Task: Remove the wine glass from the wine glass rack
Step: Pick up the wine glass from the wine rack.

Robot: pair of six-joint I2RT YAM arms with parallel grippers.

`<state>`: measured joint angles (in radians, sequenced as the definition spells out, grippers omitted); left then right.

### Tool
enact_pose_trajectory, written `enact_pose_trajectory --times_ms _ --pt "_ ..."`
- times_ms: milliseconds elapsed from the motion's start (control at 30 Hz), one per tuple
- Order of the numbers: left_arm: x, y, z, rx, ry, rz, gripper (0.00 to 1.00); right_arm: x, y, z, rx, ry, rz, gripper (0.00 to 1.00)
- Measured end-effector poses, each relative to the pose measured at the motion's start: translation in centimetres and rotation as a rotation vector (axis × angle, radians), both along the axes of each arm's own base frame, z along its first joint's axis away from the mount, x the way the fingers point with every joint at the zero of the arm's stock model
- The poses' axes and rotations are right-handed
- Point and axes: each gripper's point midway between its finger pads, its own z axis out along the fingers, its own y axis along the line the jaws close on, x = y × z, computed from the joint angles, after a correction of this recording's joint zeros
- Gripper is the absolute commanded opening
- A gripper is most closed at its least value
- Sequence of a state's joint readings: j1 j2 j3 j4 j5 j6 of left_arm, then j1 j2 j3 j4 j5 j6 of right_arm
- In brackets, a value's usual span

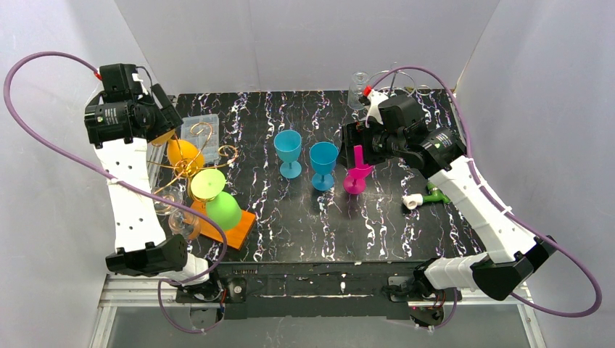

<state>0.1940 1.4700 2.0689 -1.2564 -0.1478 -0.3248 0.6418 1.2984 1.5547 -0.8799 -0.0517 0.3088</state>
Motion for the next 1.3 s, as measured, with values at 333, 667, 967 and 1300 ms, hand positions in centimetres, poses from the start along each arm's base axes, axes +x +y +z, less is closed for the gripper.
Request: enact_pose_trajectory --times_ms 333,667,967,1300 --pt "-1.9 -1.0 1.3 -0.007 -0.055 -0.026 0.62 0.1 -0.1 0.0 -0.004 -0.003 -0.006 0.97" --pt "-3.4 -1.0 1.7 0.010 -0.072 -0.014 0.62 0.3 -0.3 -0.1 -0.013 -0.009 -0.017 0.97" --pt "-4.2 0.5 1.8 0.072 -0.054 0.053 0.62 0.3 -0.4 0.0 -0.015 -0.014 -0.022 0.97" --pt "-4.9 2.0 2.2 0.134 -0.034 0.121 0.62 0.3 -0.4 0.0 -0.016 -0.014 -0.022 0.97"
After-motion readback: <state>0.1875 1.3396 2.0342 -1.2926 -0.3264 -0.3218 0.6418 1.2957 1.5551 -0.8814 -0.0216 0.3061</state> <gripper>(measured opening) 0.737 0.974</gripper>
